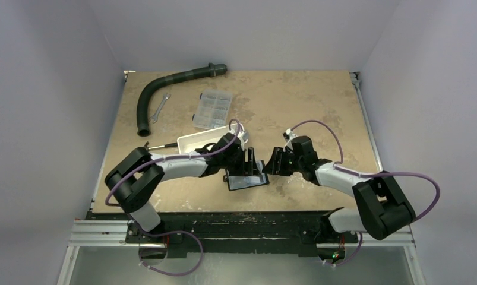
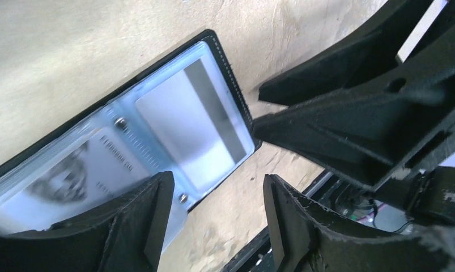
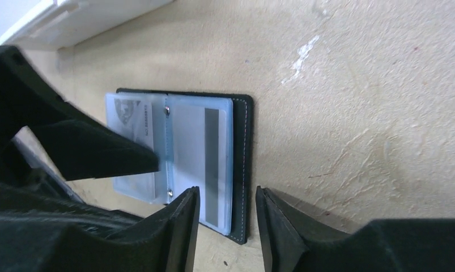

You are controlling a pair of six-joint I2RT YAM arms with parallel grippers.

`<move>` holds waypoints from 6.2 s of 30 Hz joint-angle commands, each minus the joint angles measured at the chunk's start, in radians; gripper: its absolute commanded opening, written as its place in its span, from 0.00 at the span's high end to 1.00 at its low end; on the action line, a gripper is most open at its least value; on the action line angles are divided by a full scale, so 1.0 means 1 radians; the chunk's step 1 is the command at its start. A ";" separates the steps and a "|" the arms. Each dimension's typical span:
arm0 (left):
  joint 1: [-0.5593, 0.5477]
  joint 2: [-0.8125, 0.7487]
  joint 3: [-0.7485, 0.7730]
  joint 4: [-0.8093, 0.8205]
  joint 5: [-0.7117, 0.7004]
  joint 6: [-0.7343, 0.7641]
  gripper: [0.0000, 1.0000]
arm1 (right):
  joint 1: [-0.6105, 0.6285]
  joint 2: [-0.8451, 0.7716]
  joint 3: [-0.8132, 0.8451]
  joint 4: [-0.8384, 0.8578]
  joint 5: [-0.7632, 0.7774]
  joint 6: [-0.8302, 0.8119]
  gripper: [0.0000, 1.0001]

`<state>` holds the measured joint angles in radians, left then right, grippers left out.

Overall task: Put the credit cards into the card holder
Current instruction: Insert the credit card into the card holder, then close the card holder at the center of the board.

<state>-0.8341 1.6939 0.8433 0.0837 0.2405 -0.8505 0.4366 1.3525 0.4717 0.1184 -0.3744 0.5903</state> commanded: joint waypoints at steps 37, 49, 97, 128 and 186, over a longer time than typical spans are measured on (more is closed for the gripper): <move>0.005 -0.249 -0.219 -0.224 -0.271 0.114 0.79 | 0.025 -0.011 -0.076 0.448 -0.349 0.311 0.42; 0.005 -0.280 -0.216 -0.239 -0.273 0.116 0.80 | 0.229 0.122 -0.010 0.621 -0.302 0.404 0.36; 0.005 -0.228 -0.269 -0.154 -0.260 0.111 0.81 | 0.160 0.014 -0.096 0.457 -0.158 0.442 0.10; 0.143 -0.534 -0.180 -0.451 -0.220 0.153 0.51 | 0.241 0.304 0.134 0.466 -0.242 0.225 0.31; 0.085 -0.302 -0.038 -0.400 -0.289 0.183 1.00 | 0.266 0.436 0.124 0.477 -0.210 0.196 0.84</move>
<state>-0.7429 1.3819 0.7582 -0.3290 -0.0643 -0.6861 0.6834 1.7603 0.5896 0.6453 -0.6121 0.8249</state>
